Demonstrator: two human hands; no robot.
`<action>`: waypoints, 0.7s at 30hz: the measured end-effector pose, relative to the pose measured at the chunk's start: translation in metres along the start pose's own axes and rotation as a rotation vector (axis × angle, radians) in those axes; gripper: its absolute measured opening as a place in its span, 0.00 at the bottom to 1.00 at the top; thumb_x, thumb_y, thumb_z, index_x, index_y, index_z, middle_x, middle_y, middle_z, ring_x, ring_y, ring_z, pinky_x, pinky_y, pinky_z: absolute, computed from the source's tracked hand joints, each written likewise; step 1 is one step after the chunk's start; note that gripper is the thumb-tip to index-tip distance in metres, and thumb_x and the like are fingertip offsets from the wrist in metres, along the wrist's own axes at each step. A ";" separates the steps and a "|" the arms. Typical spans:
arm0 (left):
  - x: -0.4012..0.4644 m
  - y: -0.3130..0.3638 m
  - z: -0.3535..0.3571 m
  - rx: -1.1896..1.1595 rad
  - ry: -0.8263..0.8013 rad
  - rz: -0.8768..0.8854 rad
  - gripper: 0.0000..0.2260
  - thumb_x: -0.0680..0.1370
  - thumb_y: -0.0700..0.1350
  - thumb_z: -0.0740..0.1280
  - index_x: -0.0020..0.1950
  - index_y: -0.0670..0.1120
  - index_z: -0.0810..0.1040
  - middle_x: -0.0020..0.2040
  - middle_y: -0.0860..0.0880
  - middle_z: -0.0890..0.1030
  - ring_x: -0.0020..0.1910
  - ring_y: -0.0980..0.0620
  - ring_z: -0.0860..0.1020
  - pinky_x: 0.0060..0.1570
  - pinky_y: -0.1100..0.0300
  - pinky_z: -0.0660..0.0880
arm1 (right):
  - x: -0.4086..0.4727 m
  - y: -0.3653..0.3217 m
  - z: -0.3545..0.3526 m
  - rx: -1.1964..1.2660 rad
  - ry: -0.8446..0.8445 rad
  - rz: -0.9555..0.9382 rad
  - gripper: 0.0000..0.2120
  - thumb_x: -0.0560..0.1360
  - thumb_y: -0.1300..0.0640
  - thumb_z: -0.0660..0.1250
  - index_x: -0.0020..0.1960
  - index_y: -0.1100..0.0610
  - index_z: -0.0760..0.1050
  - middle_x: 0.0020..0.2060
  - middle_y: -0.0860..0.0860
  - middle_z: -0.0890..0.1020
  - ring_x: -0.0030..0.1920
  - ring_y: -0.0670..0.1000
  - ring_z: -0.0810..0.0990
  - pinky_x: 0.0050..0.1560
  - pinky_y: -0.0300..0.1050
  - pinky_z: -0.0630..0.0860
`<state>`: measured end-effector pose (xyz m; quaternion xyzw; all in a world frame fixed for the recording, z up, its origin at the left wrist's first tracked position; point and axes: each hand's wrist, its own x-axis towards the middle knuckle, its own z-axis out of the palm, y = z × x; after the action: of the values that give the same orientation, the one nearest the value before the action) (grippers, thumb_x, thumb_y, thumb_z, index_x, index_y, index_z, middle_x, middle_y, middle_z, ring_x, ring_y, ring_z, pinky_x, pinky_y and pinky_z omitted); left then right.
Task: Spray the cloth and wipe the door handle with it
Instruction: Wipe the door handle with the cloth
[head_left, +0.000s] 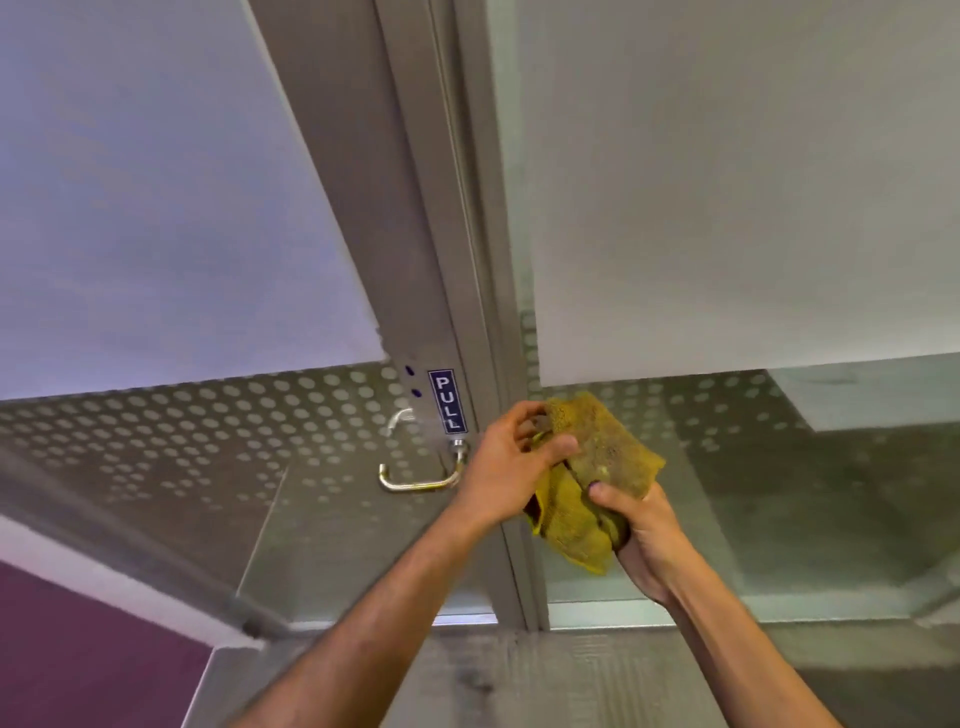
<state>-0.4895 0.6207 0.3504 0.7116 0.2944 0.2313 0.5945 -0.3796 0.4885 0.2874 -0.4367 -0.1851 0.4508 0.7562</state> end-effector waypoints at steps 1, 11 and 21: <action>0.003 0.003 -0.019 0.094 0.024 0.027 0.17 0.76 0.42 0.77 0.63 0.52 0.81 0.52 0.55 0.87 0.54 0.56 0.85 0.56 0.58 0.81 | 0.010 0.004 0.012 -0.010 0.003 -0.020 0.26 0.66 0.70 0.72 0.64 0.62 0.77 0.54 0.58 0.87 0.52 0.55 0.86 0.52 0.49 0.84; 0.041 0.065 -0.177 1.436 -0.191 0.886 0.28 0.80 0.54 0.70 0.77 0.41 0.75 0.75 0.42 0.76 0.77 0.43 0.72 0.76 0.47 0.65 | 0.054 0.063 0.105 -0.201 0.382 -0.303 0.11 0.70 0.52 0.74 0.53 0.47 0.82 0.47 0.42 0.88 0.50 0.45 0.87 0.49 0.41 0.82; 0.103 0.070 -0.241 1.851 -0.210 1.432 0.29 0.84 0.43 0.55 0.85 0.39 0.56 0.85 0.41 0.55 0.84 0.41 0.55 0.83 0.46 0.52 | 0.102 0.138 0.230 -0.369 0.995 -0.779 0.27 0.80 0.55 0.68 0.76 0.50 0.64 0.66 0.44 0.80 0.64 0.42 0.79 0.60 0.40 0.79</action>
<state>-0.5687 0.8552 0.4618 0.8911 -0.1673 0.1508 -0.3938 -0.5528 0.7169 0.2884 -0.6166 -0.0321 -0.1507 0.7721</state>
